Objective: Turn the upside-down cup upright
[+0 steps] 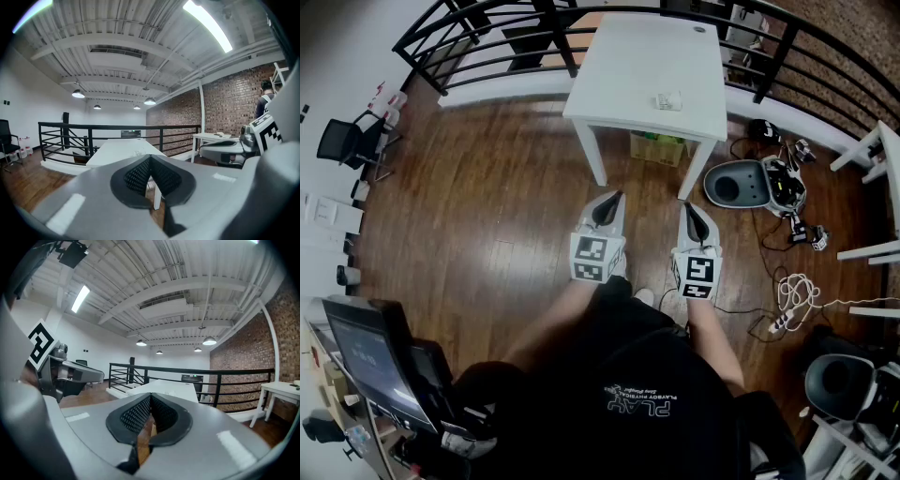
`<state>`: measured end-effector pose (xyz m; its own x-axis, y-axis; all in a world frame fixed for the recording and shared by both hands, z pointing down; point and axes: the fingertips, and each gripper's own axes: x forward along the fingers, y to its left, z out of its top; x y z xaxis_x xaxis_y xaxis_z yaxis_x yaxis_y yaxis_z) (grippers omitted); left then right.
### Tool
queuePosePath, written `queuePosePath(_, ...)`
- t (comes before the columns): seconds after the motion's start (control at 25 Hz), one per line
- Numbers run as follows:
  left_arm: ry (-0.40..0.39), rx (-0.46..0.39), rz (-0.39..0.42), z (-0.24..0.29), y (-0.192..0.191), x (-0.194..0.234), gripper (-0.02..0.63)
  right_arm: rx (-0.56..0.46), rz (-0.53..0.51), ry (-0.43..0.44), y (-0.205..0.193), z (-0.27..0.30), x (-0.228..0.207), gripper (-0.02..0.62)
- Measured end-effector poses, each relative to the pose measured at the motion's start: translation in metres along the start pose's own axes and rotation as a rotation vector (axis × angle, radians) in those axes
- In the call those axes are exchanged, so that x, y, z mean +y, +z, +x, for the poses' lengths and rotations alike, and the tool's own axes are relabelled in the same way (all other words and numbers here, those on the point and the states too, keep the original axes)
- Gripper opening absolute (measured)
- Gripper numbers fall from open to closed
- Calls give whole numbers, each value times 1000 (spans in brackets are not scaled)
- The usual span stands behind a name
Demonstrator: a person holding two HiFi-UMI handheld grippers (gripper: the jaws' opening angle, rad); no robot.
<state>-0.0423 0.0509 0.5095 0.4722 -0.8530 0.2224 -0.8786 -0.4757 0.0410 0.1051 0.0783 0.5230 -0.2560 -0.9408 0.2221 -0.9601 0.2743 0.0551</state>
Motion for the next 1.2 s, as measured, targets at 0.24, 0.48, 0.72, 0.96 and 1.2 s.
queuePosePath(0.24,8,15,-1,25,-4,17,-3,-8,-11,4,2,24,-2,14)
queuePosePath(0.48,-31,30,75,66,0,22,-2,7,-21,-19,5,63,-21,14)
queuePosePath(0.72,-90,50,105,112,6,32,-2,54,-8,-28,6,114,-31,14)
queuePosePath(0.96,-110,51,90,154,18,59,-2,69,-25,-12,16,163,-35,14)
queuePosePath(1.2,-124,52,73,189,20,82,-3,105,-30,-24,12,197,-44,14)
